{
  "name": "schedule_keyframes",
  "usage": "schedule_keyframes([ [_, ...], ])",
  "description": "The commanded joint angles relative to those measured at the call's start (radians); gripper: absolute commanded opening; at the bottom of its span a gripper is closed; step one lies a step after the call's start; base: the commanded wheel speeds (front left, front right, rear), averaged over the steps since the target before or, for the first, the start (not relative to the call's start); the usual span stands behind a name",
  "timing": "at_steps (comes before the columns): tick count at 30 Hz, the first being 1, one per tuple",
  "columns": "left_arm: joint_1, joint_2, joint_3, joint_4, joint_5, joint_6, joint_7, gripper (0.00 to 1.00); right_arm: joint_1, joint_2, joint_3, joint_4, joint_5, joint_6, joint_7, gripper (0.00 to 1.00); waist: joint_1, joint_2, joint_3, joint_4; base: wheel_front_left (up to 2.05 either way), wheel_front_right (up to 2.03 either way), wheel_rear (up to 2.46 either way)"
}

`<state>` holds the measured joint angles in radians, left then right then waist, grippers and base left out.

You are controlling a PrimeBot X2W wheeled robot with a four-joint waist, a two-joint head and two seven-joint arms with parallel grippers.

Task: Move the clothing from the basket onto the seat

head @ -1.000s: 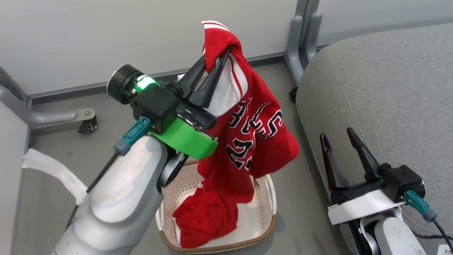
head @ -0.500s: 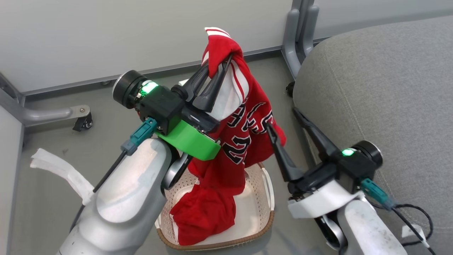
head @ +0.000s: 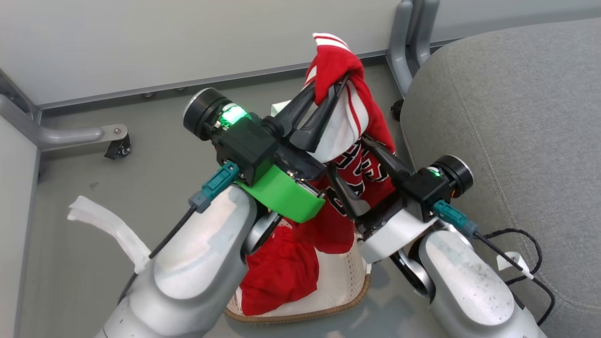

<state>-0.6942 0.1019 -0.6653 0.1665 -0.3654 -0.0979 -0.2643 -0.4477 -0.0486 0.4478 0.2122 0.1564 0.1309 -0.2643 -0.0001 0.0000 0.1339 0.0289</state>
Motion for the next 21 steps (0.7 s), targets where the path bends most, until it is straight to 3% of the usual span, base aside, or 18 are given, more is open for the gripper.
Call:
schedule_keyframes([
  [1, -0.016, -0.009, -0.003, -0.007, 0.003, -0.004, 0.0, 0.0, -0.016, -0.004, -0.006, 0.013, 0.011, 0.0, 0.0, 1.0, 0.0001, 0.0, 0.005, 0.007, 0.0, 0.0, 0.0],
  [12, 0.003, -0.043, -0.04, -0.043, -0.013, 0.002, 0.0, 0.0, -0.057, -0.004, -0.026, 0.106, 0.04, 0.0, 0.0, 1.0, 0.0001, 0.0, 0.012, 0.02, 0.0, 0.0, 0.0],
  [13, 0.004, -0.044, -0.042, -0.046, -0.015, 0.002, 0.0, 0.0, -0.058, -0.003, -0.023, 0.114, 0.049, 0.0, 0.0, 0.87, 0.0001, 0.0, 0.012, 0.02, 0.0, 0.0, 0.0],
  [14, 0.005, -0.045, -0.044, -0.049, -0.016, 0.003, 0.0, 0.0, -0.062, -0.003, -0.02, 0.12, 0.056, 0.0, 0.0, 0.0, 0.0001, 0.0, 0.013, 0.02, 0.0, 0.0, 0.0],
  [21, 0.017, -0.049, -0.052, -0.053, -0.017, 0.003, 0.0, 0.0, -0.053, -0.003, -0.015, 0.142, 0.083, 0.0, 0.0, 0.0, 0.0001, 0.0, 0.008, 0.025, 0.0, 0.0, 0.0],
])
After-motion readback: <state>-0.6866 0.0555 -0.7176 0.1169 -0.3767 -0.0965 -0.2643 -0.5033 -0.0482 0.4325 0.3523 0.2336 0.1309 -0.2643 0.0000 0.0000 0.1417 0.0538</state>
